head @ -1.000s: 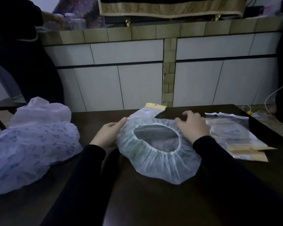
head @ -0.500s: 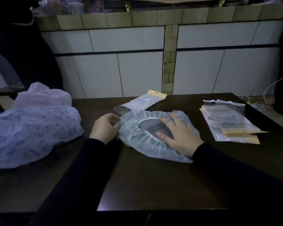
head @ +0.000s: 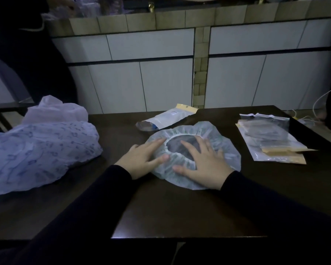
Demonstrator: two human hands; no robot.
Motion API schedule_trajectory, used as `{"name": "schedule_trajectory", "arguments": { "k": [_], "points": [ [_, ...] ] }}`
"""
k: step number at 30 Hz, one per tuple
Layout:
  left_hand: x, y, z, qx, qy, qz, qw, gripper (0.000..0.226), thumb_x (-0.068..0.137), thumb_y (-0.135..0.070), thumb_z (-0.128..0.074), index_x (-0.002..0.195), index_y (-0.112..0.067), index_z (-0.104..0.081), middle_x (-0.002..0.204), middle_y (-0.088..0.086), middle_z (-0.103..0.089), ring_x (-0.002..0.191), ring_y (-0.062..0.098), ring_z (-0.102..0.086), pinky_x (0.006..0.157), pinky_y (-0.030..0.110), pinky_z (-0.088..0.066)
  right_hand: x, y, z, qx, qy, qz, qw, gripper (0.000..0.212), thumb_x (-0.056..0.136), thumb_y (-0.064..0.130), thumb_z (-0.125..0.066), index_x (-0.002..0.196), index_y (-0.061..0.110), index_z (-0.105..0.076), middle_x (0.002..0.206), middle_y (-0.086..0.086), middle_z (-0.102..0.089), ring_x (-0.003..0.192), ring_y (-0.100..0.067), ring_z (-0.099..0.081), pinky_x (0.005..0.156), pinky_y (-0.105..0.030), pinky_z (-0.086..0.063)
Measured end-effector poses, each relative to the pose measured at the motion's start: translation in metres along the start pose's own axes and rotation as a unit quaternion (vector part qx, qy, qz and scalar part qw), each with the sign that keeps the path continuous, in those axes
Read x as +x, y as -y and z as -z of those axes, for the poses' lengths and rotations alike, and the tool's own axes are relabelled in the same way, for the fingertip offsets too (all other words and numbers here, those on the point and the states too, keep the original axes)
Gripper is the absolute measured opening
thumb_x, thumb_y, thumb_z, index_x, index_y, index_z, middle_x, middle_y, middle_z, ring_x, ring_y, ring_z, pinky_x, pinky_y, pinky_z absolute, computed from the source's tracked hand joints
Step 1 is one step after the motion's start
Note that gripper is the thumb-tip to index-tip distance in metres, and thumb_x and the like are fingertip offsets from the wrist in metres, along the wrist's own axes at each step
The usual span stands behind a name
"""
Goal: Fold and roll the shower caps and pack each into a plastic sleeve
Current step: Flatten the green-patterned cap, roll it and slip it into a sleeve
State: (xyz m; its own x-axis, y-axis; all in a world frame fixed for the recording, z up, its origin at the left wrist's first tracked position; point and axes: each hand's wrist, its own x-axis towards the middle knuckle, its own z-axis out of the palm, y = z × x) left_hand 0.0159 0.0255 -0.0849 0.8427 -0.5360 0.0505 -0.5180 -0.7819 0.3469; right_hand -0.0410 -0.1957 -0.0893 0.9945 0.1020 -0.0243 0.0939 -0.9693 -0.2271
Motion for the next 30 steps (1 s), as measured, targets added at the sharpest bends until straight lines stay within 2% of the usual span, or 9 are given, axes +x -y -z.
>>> {"name": "schedule_trajectory", "arguments": {
  "k": [5, 8, 10, 13, 17, 21, 25, 28, 30],
  "points": [
    [-0.009, 0.009, -0.001, 0.091, 0.060, 0.035, 0.993, 0.118, 0.051, -0.102, -0.023, 0.151, -0.044, -0.001, 0.161, -0.015, -0.004, 0.147, 0.007, -0.011, 0.116, 0.046, -0.005, -0.007, -0.030, 0.016, -0.013, 0.082, 0.041, 0.996, 0.114, 0.056, 0.092, -0.042, 0.144, 0.049, 0.016, 0.157, 0.009, 0.024, 0.147, -0.022, 0.007, 0.117, -0.054, 0.003],
    [-0.015, 0.012, 0.005, 0.103, 0.080, 0.059, 0.990, 0.125, 0.044, -0.103, -0.030, 0.151, -0.044, -0.007, 0.161, -0.017, -0.002, 0.147, 0.009, -0.009, 0.115, 0.046, -0.003, -0.012, -0.041, 0.025, -0.009, 0.111, 0.073, 0.991, 0.114, 0.060, 0.086, -0.052, 0.144, 0.051, 0.016, 0.155, 0.014, 0.028, 0.147, -0.020, 0.009, 0.117, -0.048, 0.005],
    [-0.017, 0.012, 0.011, 0.101, 0.043, 0.048, 0.993, 0.120, 0.043, -0.104, -0.031, 0.148, -0.045, -0.023, 0.159, -0.017, -0.017, 0.144, 0.008, -0.018, 0.114, 0.046, -0.011, -0.011, -0.047, 0.027, 0.001, 0.118, 0.088, 0.989, 0.111, 0.060, 0.085, -0.054, 0.144, 0.053, 0.012, 0.154, 0.019, 0.026, 0.146, -0.019, 0.007, 0.117, -0.046, 0.003],
    [-0.019, 0.004, 0.016, 0.076, -0.070, 0.005, 0.995, 0.098, 0.060, -0.098, -0.021, 0.134, -0.039, -0.051, 0.139, -0.017, -0.046, 0.128, 0.003, -0.038, 0.100, 0.034, -0.023, -0.010, -0.046, 0.031, 0.054, 0.064, 0.121, 0.989, 0.096, 0.064, 0.086, -0.046, 0.145, 0.054, -0.005, 0.158, 0.020, 0.007, 0.145, -0.017, -0.010, 0.117, -0.046, -0.016],
    [-0.006, -0.022, 0.018, 0.014, -0.180, -0.015, 0.983, 0.072, 0.080, -0.078, -0.027, 0.126, -0.033, -0.061, 0.127, -0.016, -0.056, 0.119, 0.001, -0.042, 0.095, 0.029, -0.022, 0.004, -0.027, 0.041, 0.088, -0.100, 0.093, 0.987, 0.059, 0.090, 0.062, -0.043, 0.143, 0.036, -0.035, 0.150, 0.010, -0.032, 0.132, -0.012, -0.039, 0.109, -0.042, -0.031],
    [0.021, -0.040, 0.011, 0.075, -0.087, 0.040, 0.993, 0.079, 0.084, -0.076, -0.038, 0.149, -0.030, -0.032, 0.155, -0.008, -0.032, 0.142, 0.012, -0.026, 0.115, 0.043, -0.017, 0.032, -0.019, 0.053, 0.001, -0.070, 0.026, 0.997, 0.052, 0.098, 0.048, -0.039, 0.146, 0.029, -0.034, 0.152, 0.004, -0.032, 0.137, -0.018, -0.033, 0.111, -0.051, -0.023],
    [0.019, -0.041, -0.009, 0.075, 0.054, 0.058, 0.994, 0.107, 0.074, -0.085, -0.040, 0.153, -0.032, 0.009, 0.163, -0.004, 0.005, 0.149, 0.018, 0.003, 0.118, 0.048, -0.002, 0.038, -0.023, 0.028, -0.034, 0.028, 0.026, 0.999, 0.071, 0.093, 0.064, -0.032, 0.152, 0.031, -0.012, 0.161, 0.006, -0.007, 0.146, -0.018, -0.016, 0.116, -0.050, -0.015],
    [0.010, -0.035, -0.003, 0.020, 0.088, 0.042, 0.995, 0.114, 0.069, -0.083, -0.053, 0.150, -0.038, 0.015, 0.162, -0.007, 0.010, 0.149, 0.013, 0.008, 0.119, 0.047, 0.004, 0.037, -0.027, 0.020, -0.033, 0.073, -0.029, 0.996, 0.088, 0.083, 0.079, -0.029, 0.153, 0.031, -0.009, 0.162, 0.004, -0.007, 0.147, -0.018, -0.011, 0.118, -0.049, -0.014],
    [0.005, -0.031, 0.007, 0.025, 0.077, 0.024, 0.996, 0.119, 0.065, -0.082, -0.058, 0.151, -0.036, 0.010, 0.162, -0.009, 0.007, 0.148, 0.012, 0.008, 0.119, 0.049, 0.007, 0.039, -0.021, 0.027, -0.069, 0.075, -0.053, 0.993, 0.092, 0.078, 0.084, -0.030, 0.150, 0.027, -0.025, 0.157, -0.002, -0.025, 0.142, -0.023, -0.027, 0.114, -0.052, -0.020]
  ]
}}
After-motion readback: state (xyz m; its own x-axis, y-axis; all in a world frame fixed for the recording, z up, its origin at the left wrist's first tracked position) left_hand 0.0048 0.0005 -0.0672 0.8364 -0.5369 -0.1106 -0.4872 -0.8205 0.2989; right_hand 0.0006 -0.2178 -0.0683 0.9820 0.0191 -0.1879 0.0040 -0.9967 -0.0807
